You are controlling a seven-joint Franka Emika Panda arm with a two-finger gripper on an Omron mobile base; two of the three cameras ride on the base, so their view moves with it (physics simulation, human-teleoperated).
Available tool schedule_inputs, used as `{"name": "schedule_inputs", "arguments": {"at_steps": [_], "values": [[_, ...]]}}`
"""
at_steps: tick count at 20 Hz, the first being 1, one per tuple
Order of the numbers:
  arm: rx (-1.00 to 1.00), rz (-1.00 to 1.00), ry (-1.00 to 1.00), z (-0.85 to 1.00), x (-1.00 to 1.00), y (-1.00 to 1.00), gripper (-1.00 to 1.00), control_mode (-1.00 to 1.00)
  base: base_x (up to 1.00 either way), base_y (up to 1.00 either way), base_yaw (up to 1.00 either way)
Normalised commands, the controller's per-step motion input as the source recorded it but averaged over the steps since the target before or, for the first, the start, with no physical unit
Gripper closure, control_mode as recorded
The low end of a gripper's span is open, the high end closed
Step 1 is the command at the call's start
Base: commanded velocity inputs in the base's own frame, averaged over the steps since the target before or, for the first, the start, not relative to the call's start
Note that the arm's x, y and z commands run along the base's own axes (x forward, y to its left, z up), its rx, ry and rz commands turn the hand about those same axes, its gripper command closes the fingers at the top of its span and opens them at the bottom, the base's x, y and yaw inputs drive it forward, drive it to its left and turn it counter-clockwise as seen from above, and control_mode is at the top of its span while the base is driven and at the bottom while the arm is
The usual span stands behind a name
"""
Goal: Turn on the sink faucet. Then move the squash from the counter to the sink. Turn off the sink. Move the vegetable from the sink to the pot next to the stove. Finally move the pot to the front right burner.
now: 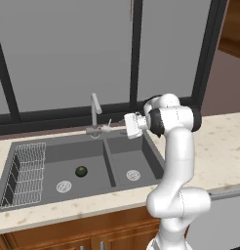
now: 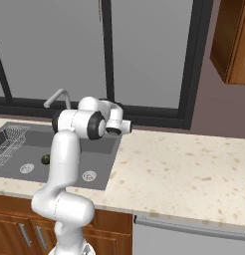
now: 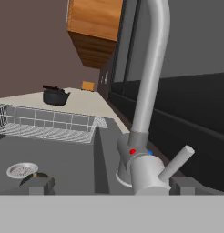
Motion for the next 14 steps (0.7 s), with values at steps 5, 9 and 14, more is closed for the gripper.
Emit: {"name": "schedule_inputs", "arguments": {"at_steps": [5,9,14], "values": [[0.00,-0.08,-0.13,0.29,-0.86,-0.08,-1.00,-1.00,0.00,0.00,0.00],[0.00,-0.02,-0.15,0.51,-0.87,0.14,-1.00,-1.00,0.00,0.00,0.00],[-0.02,0.00,-0.13,0.61,-0.76,0.31,-1.00,-1.00,0.00,0.00,0.00]]}}
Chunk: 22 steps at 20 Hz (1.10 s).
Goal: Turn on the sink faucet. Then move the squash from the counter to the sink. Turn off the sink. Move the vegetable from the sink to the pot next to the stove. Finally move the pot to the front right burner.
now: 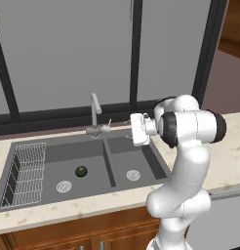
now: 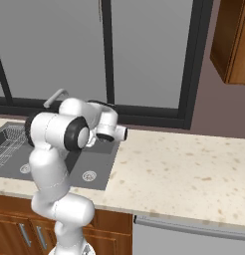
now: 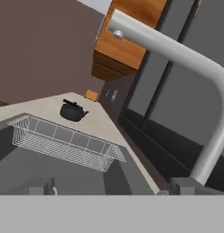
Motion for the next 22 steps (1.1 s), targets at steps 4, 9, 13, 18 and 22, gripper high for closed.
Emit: {"name": "schedule_inputs", "arguments": {"at_steps": [4,9,13,18,22], "values": [[-0.03,0.00,-0.11,0.62,-0.65,0.24,-1.00,-1.00,0.00,0.00,0.00],[-0.04,0.00,-0.02,0.69,-0.59,0.25,-1.00,-1.00,0.00,0.00,0.00],[-0.14,-0.01,0.08,0.35,-0.53,0.37,-1.00,-1.00,0.00,0.00,0.00],[-0.16,-0.06,0.20,0.09,-0.49,0.26,-1.00,-1.00,0.00,0.00,0.00],[-0.11,-0.19,0.27,0.00,-0.55,0.17,-1.00,-1.00,0.00,0.00,0.00]]}}
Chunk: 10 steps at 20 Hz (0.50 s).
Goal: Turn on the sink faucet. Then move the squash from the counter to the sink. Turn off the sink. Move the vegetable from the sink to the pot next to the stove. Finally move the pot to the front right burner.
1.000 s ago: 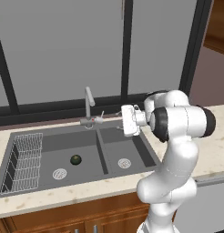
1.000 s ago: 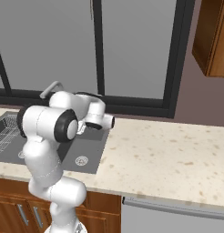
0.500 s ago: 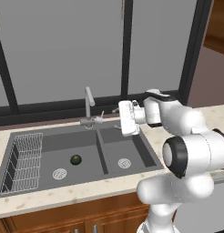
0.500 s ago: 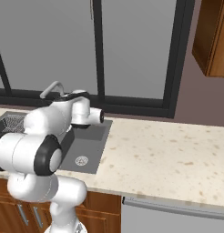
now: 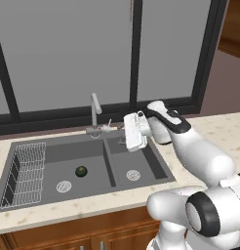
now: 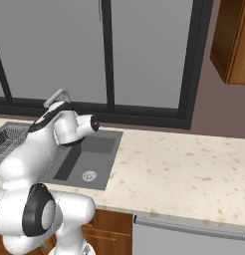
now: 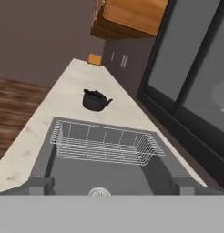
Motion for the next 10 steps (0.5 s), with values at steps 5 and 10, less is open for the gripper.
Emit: {"name": "schedule_inputs", "arguments": {"at_steps": [5,10], "values": [[-0.12,-0.25,0.33,-0.03,-0.30,0.35,-1.00,-1.00,0.00,0.00,0.00],[-0.16,-0.28,0.37,-0.18,-0.02,0.60,-1.00,-1.00,0.00,0.00,0.00]]}}
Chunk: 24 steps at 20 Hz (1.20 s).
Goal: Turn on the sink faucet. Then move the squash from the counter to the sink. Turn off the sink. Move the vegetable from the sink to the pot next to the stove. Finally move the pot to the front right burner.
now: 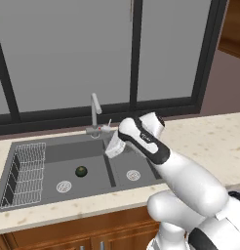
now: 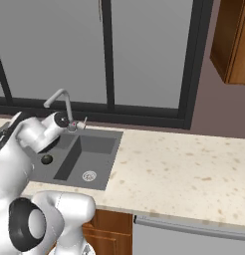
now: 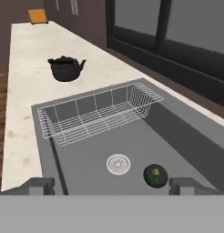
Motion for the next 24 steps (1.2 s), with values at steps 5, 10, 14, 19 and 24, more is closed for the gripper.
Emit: {"name": "schedule_inputs", "arguments": {"at_steps": [5,10,14,19,24], "values": [[-0.18,-0.28,0.32,-0.24,0.00,0.61,-1.00,-1.00,0.00,0.00,0.00],[-0.16,-0.26,0.25,-0.27,0.01,0.52,-1.00,-1.00,0.00,0.00,0.00],[-0.09,-0.10,0.05,-0.20,0.01,0.12,-1.00,-1.00,0.00,0.00,0.00],[-0.01,-0.05,0.00,-0.21,0.10,0.01,-1.00,-1.00,0.00,0.00,0.00],[-0.02,-0.10,0.00,-0.40,0.28,0.00,-1.00,-1.00,0.00,0.00,0.00]]}}
